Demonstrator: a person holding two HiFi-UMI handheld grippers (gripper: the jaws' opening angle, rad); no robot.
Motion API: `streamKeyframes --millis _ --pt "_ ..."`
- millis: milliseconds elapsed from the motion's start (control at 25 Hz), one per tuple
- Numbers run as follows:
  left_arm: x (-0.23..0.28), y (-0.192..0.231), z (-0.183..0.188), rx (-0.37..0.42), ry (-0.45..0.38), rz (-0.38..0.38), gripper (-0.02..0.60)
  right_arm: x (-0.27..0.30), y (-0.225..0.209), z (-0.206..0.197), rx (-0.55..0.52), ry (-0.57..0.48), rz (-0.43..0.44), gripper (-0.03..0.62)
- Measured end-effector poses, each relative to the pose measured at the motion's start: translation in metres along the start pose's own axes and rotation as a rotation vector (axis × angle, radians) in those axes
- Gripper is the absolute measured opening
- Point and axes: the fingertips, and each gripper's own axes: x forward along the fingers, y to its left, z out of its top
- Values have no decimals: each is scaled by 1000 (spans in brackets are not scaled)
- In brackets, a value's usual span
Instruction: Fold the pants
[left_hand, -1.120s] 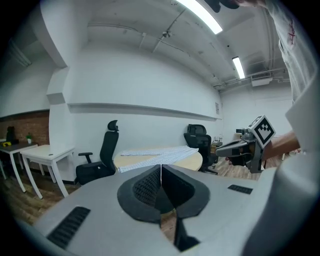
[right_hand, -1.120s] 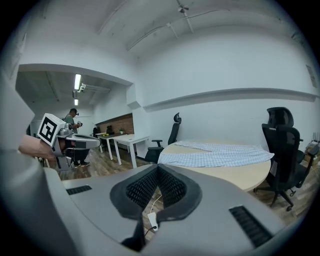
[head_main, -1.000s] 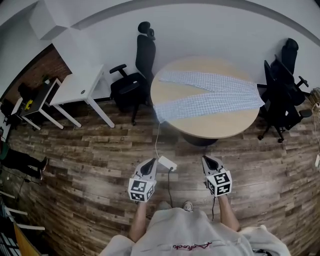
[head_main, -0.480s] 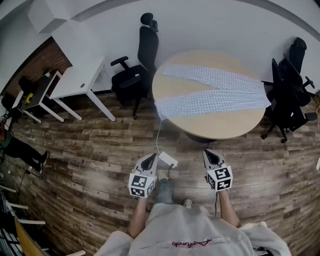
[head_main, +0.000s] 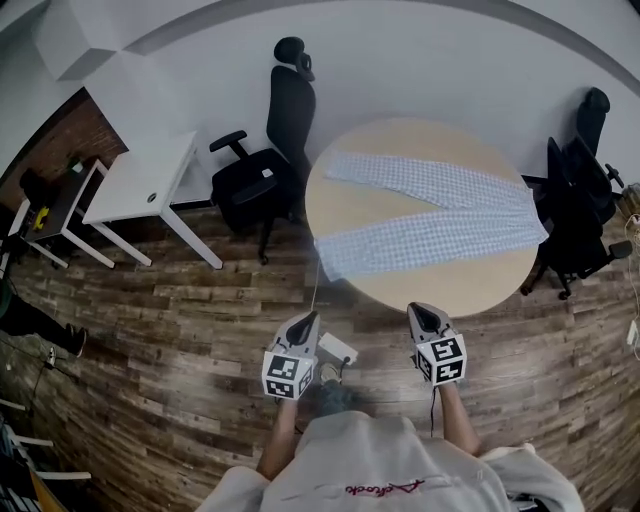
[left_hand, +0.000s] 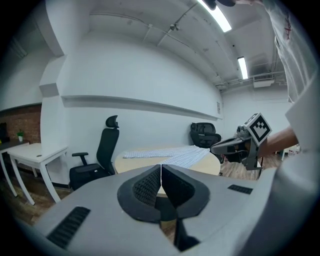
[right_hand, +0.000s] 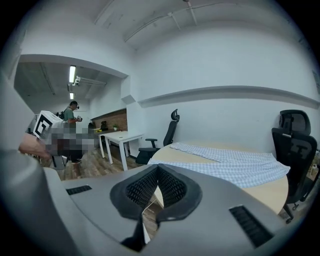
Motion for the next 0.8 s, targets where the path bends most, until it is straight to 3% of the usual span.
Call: streamKeyframes --millis 400,800 --pt "68 126 34 3 -33 -69 35 105 -7 60 -15 1 -107 29" --pt "138 178 44 38 -26 -194 35 158 -25 76 -4 18 -217 29"
